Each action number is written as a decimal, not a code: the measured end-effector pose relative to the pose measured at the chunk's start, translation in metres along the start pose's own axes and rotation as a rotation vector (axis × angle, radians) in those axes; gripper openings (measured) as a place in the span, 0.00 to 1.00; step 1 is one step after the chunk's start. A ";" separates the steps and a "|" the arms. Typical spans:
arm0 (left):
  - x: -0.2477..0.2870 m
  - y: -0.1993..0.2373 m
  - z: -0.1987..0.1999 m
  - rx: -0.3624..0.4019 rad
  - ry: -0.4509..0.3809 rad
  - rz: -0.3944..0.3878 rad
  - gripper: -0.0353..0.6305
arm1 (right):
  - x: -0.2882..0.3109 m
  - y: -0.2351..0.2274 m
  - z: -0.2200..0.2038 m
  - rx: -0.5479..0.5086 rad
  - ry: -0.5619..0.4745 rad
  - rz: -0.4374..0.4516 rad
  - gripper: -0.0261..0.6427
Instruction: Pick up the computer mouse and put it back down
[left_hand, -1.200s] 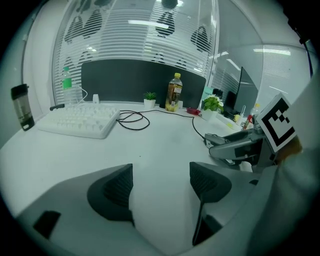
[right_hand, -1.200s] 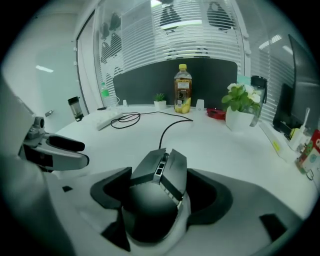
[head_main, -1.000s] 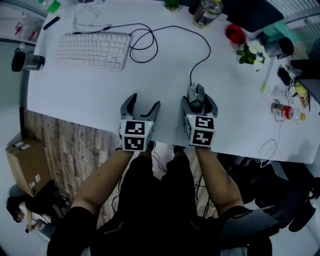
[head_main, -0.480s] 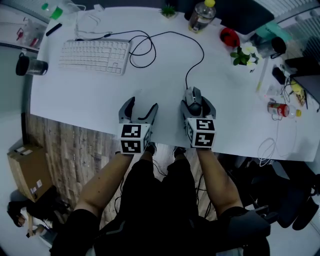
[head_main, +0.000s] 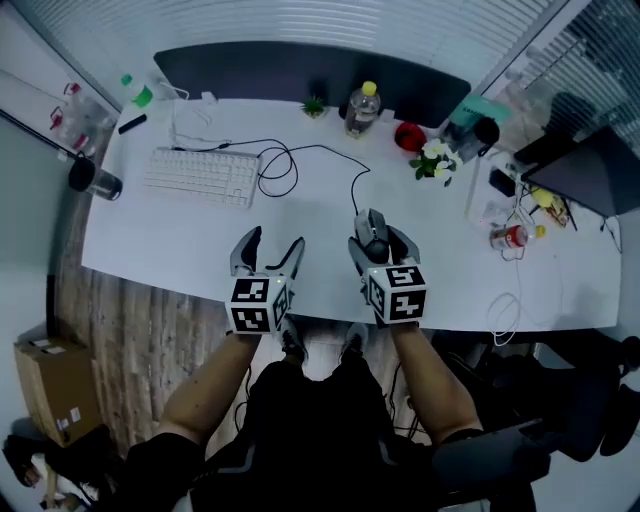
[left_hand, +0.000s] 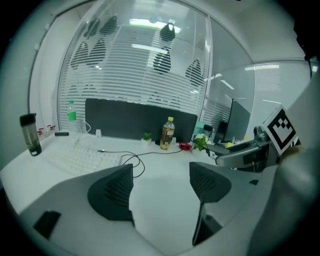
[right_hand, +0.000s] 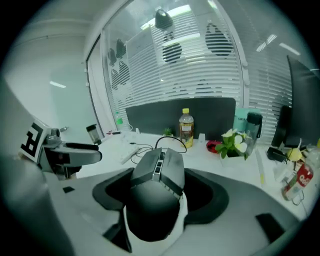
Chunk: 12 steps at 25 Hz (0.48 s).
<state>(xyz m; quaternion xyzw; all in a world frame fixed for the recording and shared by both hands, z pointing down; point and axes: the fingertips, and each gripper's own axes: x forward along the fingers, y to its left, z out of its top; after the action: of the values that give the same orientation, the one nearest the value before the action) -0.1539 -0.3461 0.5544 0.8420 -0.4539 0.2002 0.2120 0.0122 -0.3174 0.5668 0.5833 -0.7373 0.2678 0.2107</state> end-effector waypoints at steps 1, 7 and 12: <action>-0.006 -0.004 0.011 0.009 -0.020 -0.005 0.60 | -0.009 0.001 0.009 -0.003 -0.014 0.004 0.50; -0.045 -0.020 0.058 0.044 -0.122 -0.021 0.61 | -0.057 0.015 0.050 -0.044 -0.091 0.029 0.49; -0.068 -0.030 0.082 0.069 -0.193 -0.025 0.61 | -0.079 0.027 0.066 -0.075 -0.135 0.052 0.49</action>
<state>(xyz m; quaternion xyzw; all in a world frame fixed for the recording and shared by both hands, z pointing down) -0.1507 -0.3294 0.4453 0.8699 -0.4542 0.1312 0.1407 0.0042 -0.2959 0.4629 0.5726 -0.7742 0.2054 0.1749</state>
